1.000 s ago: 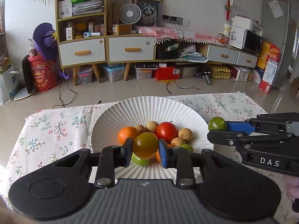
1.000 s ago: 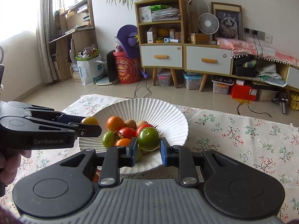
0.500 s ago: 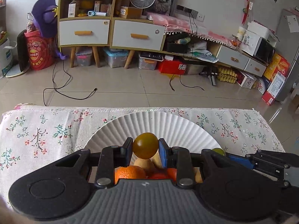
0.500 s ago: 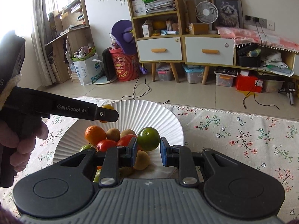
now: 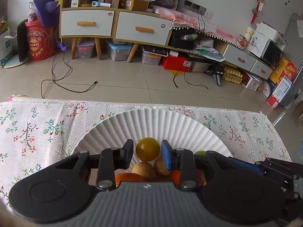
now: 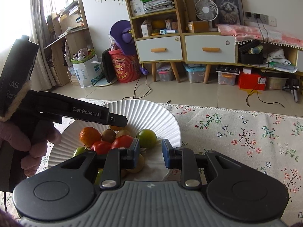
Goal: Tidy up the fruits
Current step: 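Open both tools to release the tomatoes into the bowl, then move both open tools back toward the two mandarins on the table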
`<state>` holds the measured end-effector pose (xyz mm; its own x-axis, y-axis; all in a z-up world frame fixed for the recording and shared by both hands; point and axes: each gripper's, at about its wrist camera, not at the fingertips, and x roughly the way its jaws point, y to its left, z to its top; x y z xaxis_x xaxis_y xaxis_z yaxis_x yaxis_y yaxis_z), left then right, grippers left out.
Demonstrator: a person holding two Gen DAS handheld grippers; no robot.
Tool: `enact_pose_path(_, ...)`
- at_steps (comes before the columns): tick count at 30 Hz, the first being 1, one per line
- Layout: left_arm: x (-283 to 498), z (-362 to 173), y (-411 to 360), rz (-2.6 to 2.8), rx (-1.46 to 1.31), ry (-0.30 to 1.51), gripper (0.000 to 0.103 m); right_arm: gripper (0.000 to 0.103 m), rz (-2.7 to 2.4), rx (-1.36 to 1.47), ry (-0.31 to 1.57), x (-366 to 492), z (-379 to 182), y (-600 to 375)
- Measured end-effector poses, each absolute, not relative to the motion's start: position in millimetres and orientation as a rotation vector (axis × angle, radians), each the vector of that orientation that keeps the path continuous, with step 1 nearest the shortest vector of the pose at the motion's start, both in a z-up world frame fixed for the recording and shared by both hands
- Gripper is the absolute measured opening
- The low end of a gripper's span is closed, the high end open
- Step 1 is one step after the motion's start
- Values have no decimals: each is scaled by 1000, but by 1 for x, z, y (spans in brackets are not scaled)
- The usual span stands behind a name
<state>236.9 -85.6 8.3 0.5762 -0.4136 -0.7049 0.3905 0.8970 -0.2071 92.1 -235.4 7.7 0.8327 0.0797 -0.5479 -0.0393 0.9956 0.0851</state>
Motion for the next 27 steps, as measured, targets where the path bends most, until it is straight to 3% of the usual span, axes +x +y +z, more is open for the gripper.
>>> enact_pose_path(6, 227, 18, -77, -460, -25, 809, 44, 42, 51, 93, 580, 89, 13, -236)
enact_pose_path(8, 220, 22, -71, -455, -27, 802, 52, 52, 47, 90, 585, 87, 15, -233)
enact_pose_path(12, 204, 27, -60, -441, -11, 783, 58, 57, 35, 86, 594, 80, 20, -228)
enact_pose_path(16, 185, 33, -53, -436, 23, 764, 68, 72, 22, 76, 599, 71, 29, -223)
enact_pose_path(22, 163, 41, -46, -440, 68, 743, 85, 85, 21, 76, 583, 53, 41, -217)
enact_pose_path(27, 145, 46, -45, -449, 107, 724, 93, 90, -13, 72, 590, 46, 45, -216)
